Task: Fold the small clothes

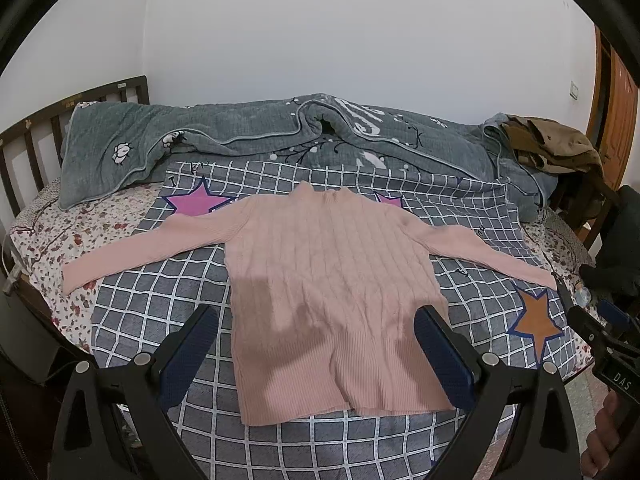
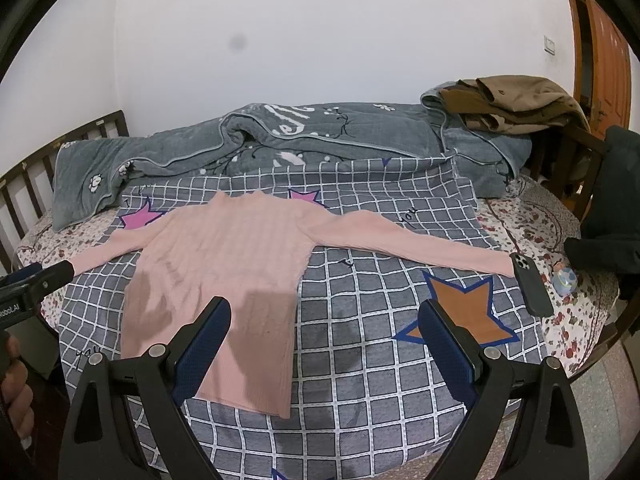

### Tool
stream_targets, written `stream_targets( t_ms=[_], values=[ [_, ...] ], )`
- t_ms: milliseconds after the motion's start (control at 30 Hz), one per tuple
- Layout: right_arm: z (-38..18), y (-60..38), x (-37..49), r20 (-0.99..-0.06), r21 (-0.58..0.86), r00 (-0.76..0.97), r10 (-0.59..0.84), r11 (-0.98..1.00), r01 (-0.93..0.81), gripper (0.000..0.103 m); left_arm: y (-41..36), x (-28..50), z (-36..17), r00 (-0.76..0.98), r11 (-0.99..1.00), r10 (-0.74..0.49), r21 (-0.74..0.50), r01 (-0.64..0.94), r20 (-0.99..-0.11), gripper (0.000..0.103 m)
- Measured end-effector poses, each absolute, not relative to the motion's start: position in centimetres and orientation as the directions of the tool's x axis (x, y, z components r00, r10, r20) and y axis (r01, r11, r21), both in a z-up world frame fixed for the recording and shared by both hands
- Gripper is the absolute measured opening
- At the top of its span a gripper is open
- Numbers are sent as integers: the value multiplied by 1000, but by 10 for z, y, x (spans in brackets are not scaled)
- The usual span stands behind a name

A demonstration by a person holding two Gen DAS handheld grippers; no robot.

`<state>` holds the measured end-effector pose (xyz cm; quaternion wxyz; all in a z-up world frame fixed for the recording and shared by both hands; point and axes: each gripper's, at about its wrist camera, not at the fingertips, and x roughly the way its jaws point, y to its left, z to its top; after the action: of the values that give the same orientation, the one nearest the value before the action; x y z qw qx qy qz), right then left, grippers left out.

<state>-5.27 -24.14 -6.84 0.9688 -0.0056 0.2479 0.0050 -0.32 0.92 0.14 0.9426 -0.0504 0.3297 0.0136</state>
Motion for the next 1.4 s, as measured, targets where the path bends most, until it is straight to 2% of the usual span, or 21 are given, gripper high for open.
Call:
stream_targets(
  t_ms=[433, 833, 1400],
  values=[
    [-67, -238, -54, -471, -8, 882, 15, 1000, -21, 93, 12, 1, 8, 787, 993, -14, -99, -60, -617, 99],
    [-68, -234, -52, -467, -7, 884, 24, 999, -31, 93, 17, 2, 15, 800, 992, 30, -79, -96, -599, 99],
    [-70, -228, -31, -444, -34, 896, 12, 999, -31, 93, 35, 32, 5, 784, 985, 66, -85, -149, -617, 100]
  ],
)
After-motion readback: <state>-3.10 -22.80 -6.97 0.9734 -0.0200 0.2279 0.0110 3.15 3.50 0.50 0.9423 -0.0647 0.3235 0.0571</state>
